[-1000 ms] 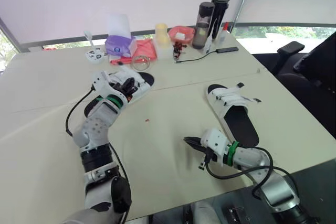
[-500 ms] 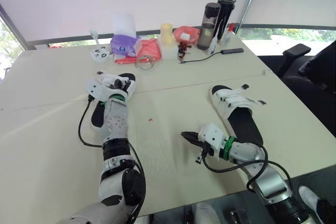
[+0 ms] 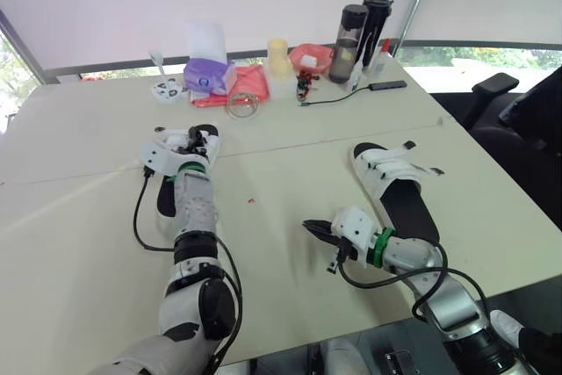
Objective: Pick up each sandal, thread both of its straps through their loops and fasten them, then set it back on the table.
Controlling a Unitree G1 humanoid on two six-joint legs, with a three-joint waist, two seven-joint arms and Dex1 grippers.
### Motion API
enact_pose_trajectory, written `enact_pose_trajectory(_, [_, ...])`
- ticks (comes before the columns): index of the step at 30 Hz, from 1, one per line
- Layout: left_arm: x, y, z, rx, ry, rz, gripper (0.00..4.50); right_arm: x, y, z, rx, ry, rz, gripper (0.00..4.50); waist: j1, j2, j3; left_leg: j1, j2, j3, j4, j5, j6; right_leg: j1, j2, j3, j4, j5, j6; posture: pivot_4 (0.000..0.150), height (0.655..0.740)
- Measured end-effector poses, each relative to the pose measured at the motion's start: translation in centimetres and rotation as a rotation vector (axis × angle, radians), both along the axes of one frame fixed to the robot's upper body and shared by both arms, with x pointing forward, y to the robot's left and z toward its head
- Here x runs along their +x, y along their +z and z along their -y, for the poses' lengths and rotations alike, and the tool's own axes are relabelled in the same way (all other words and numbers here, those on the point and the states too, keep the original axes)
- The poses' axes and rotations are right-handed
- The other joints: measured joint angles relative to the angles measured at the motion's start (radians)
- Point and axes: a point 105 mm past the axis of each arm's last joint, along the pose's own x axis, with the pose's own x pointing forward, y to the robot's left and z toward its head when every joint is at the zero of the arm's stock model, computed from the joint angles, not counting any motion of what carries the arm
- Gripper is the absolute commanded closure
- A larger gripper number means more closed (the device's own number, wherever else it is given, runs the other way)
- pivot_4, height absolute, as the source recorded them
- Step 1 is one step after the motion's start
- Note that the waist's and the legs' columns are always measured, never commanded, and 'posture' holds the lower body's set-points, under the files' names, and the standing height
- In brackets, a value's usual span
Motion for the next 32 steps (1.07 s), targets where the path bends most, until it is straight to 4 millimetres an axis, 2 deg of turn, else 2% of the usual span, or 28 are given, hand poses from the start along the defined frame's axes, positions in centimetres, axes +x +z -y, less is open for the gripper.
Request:
enact_pose_trajectory(6, [-2.4,-0.5,0.3,0.085,-0.074,-0.054,0.04,0.1,-0.4,0.2,-0.004,-0.003,-0.011,4.5,-0.004,0.0,0.0,0.001,0.001,0.0,0.0,0.0,0.0,0.001,0.0,0.0,0.001,0.0,0.0,0.15,0.74])
enact_pose_trajectory(11, [-4.7,0.3,0.9,0.237,-0.194,-0.107,0.04,0.1,-0.4,0.2,-0.003,-0.001,-0.007,4.5,-0.001,0.001,0.0,0.001,0.001,-0.001,0.001,0.0,0.0,0.001,0.0,0.001,0.001,0.0,-0.001,0.15,0.74])
enact_pose_trajectory(16, [-7.9,0.0,1.0,0.632,-0.424,-0.201,0.04,0.5,-0.5,0.9,0.025,-0.034,-0.03,4.5,-0.012,0.002,-0.001,0.002,0.002,-0.001,0.0,0.0,-0.001,0.001,0.001,0.001,0.002,0.0,-0.001,0.15,0.74])
enact_pose_trajectory(18, [-9.3,0.0,1.7,0.755,-0.536,-0.186,0.04,1.0,0.1,1.5,0.1,-0.087,-0.058,4.5,-0.013,0.002,-0.001,0.002,0.002,-0.002,0.0,0.0,-0.001,0.001,0.001,0.002,0.001,0.0,-0.002,0.15,0.74])
enact_pose_trajectory(22, [-13.2,-1.4,3.4,0.976,-0.817,-0.152,0.04,1.8,2.0,3.6,0.254,-0.212,-0.104,4.5,-0.024,0.004,-0.001,0.002,0.004,-0.001,-0.001,0.0,-0.001,0.0,0.001,0.005,0.001,-0.001,-0.004,0.15,0.74])
enact_pose_trajectory(25, [-15.2,-1.7,4.6,0.967,-0.954,-0.093,0.04,1.4,2.9,4.4,0.315,-0.247,-0.134,4.5,-0.022,0.004,-0.001,0.002,0.005,-0.002,-0.001,0.0,0.0,0.0,0.001,0.005,0.001,-0.002,-0.005,0.15,0.74])
enact_pose_trajectory(28, [-17.3,-2.2,4.9,0.949,-1.049,-0.068,0.04,0.1,2.8,4.9,0.333,-0.263,-0.176,4.5,-0.024,0.005,-0.002,0.002,0.005,-0.001,-0.001,0.0,0.0,0.0,0.001,0.006,0.001,-0.002,-0.006,0.15,0.74])
enact_pose_trajectory(32, [-18.2,-2.6,4.3,0.9,-1.052,-0.066,0.04,-0.8,2.4,5.3,0.347,-0.292,-0.223,4.5,-0.023,0.006,-0.002,0.002,0.005,-0.001,-0.001,0.0,0.0,0.0,0.001,0.006,0.001,-0.002,-0.006,0.15,0.74])
